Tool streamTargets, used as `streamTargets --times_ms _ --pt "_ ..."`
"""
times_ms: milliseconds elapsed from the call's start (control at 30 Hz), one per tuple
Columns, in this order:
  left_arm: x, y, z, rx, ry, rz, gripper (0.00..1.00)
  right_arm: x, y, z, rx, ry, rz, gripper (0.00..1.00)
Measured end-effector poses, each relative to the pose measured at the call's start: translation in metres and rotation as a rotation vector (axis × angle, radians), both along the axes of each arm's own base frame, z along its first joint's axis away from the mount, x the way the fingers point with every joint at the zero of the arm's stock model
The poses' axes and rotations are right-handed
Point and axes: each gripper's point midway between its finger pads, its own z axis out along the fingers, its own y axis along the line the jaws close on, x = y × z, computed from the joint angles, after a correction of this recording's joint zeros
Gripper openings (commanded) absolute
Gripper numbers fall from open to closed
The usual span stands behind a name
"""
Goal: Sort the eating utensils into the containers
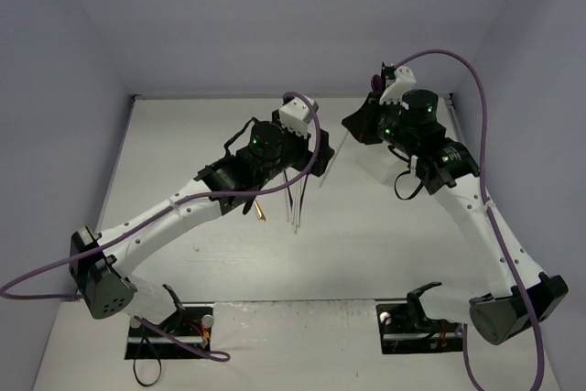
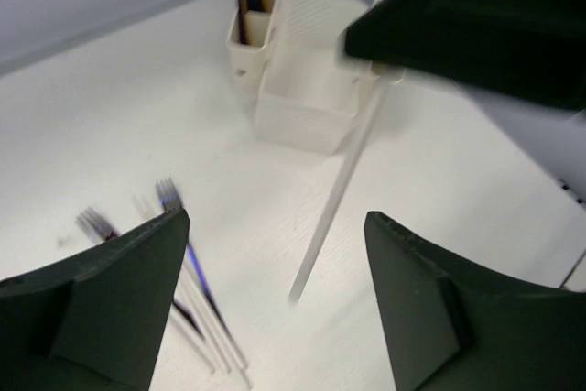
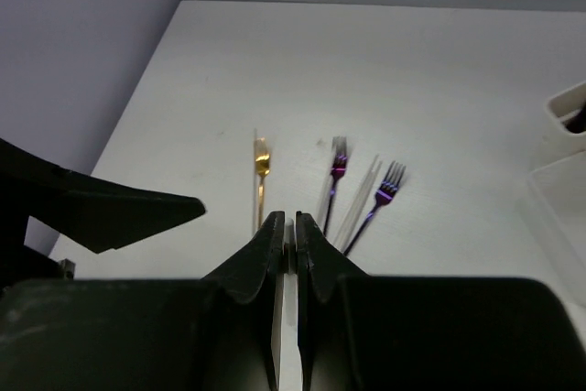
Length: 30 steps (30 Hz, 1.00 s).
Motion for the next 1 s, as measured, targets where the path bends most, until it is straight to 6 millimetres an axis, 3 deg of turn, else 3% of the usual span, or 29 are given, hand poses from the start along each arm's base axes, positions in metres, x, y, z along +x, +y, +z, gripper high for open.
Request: streamTargets --times_ms 100,200,367,500,600,800,1000 --pt "0.004 0.022 -0.027 0.056 0.054 0.073 0.86 0.014 -0.029 0.005 -0.052 -0.040 -0.100 0.00" --pt "0.011 0.055 -0.050 0.095 0.113 0.165 0.91 0.033 -0.080 0.013 -0.104 -0.077 -0.259 0.00" --pt "0.019 0.137 -0.087 0.153 0.229 0.371 0.94 0.055 -0.169 0.037 -0.199 -0.136 -0.544 0.00" --pt "0.008 0.186 -0.114 0.199 0.308 0.482 0.94 0.073 -0.227 0.052 -0.233 -0.151 -0.691 0.00" --pt "-0.005 0.214 -0.137 0.240 0.366 0.534 0.94 0.090 -0.266 0.048 -0.253 -0.126 -0.782 0.00" --pt "-0.032 0.249 -0.173 0.309 0.463 0.594 0.94 0.131 -0.294 0.020 -0.292 -0.055 -0.811 0.00" --pt "-0.036 0.254 -0.175 0.310 0.476 0.598 0.94 0.157 -0.304 -0.011 -0.315 0.009 -0.805 0.00"
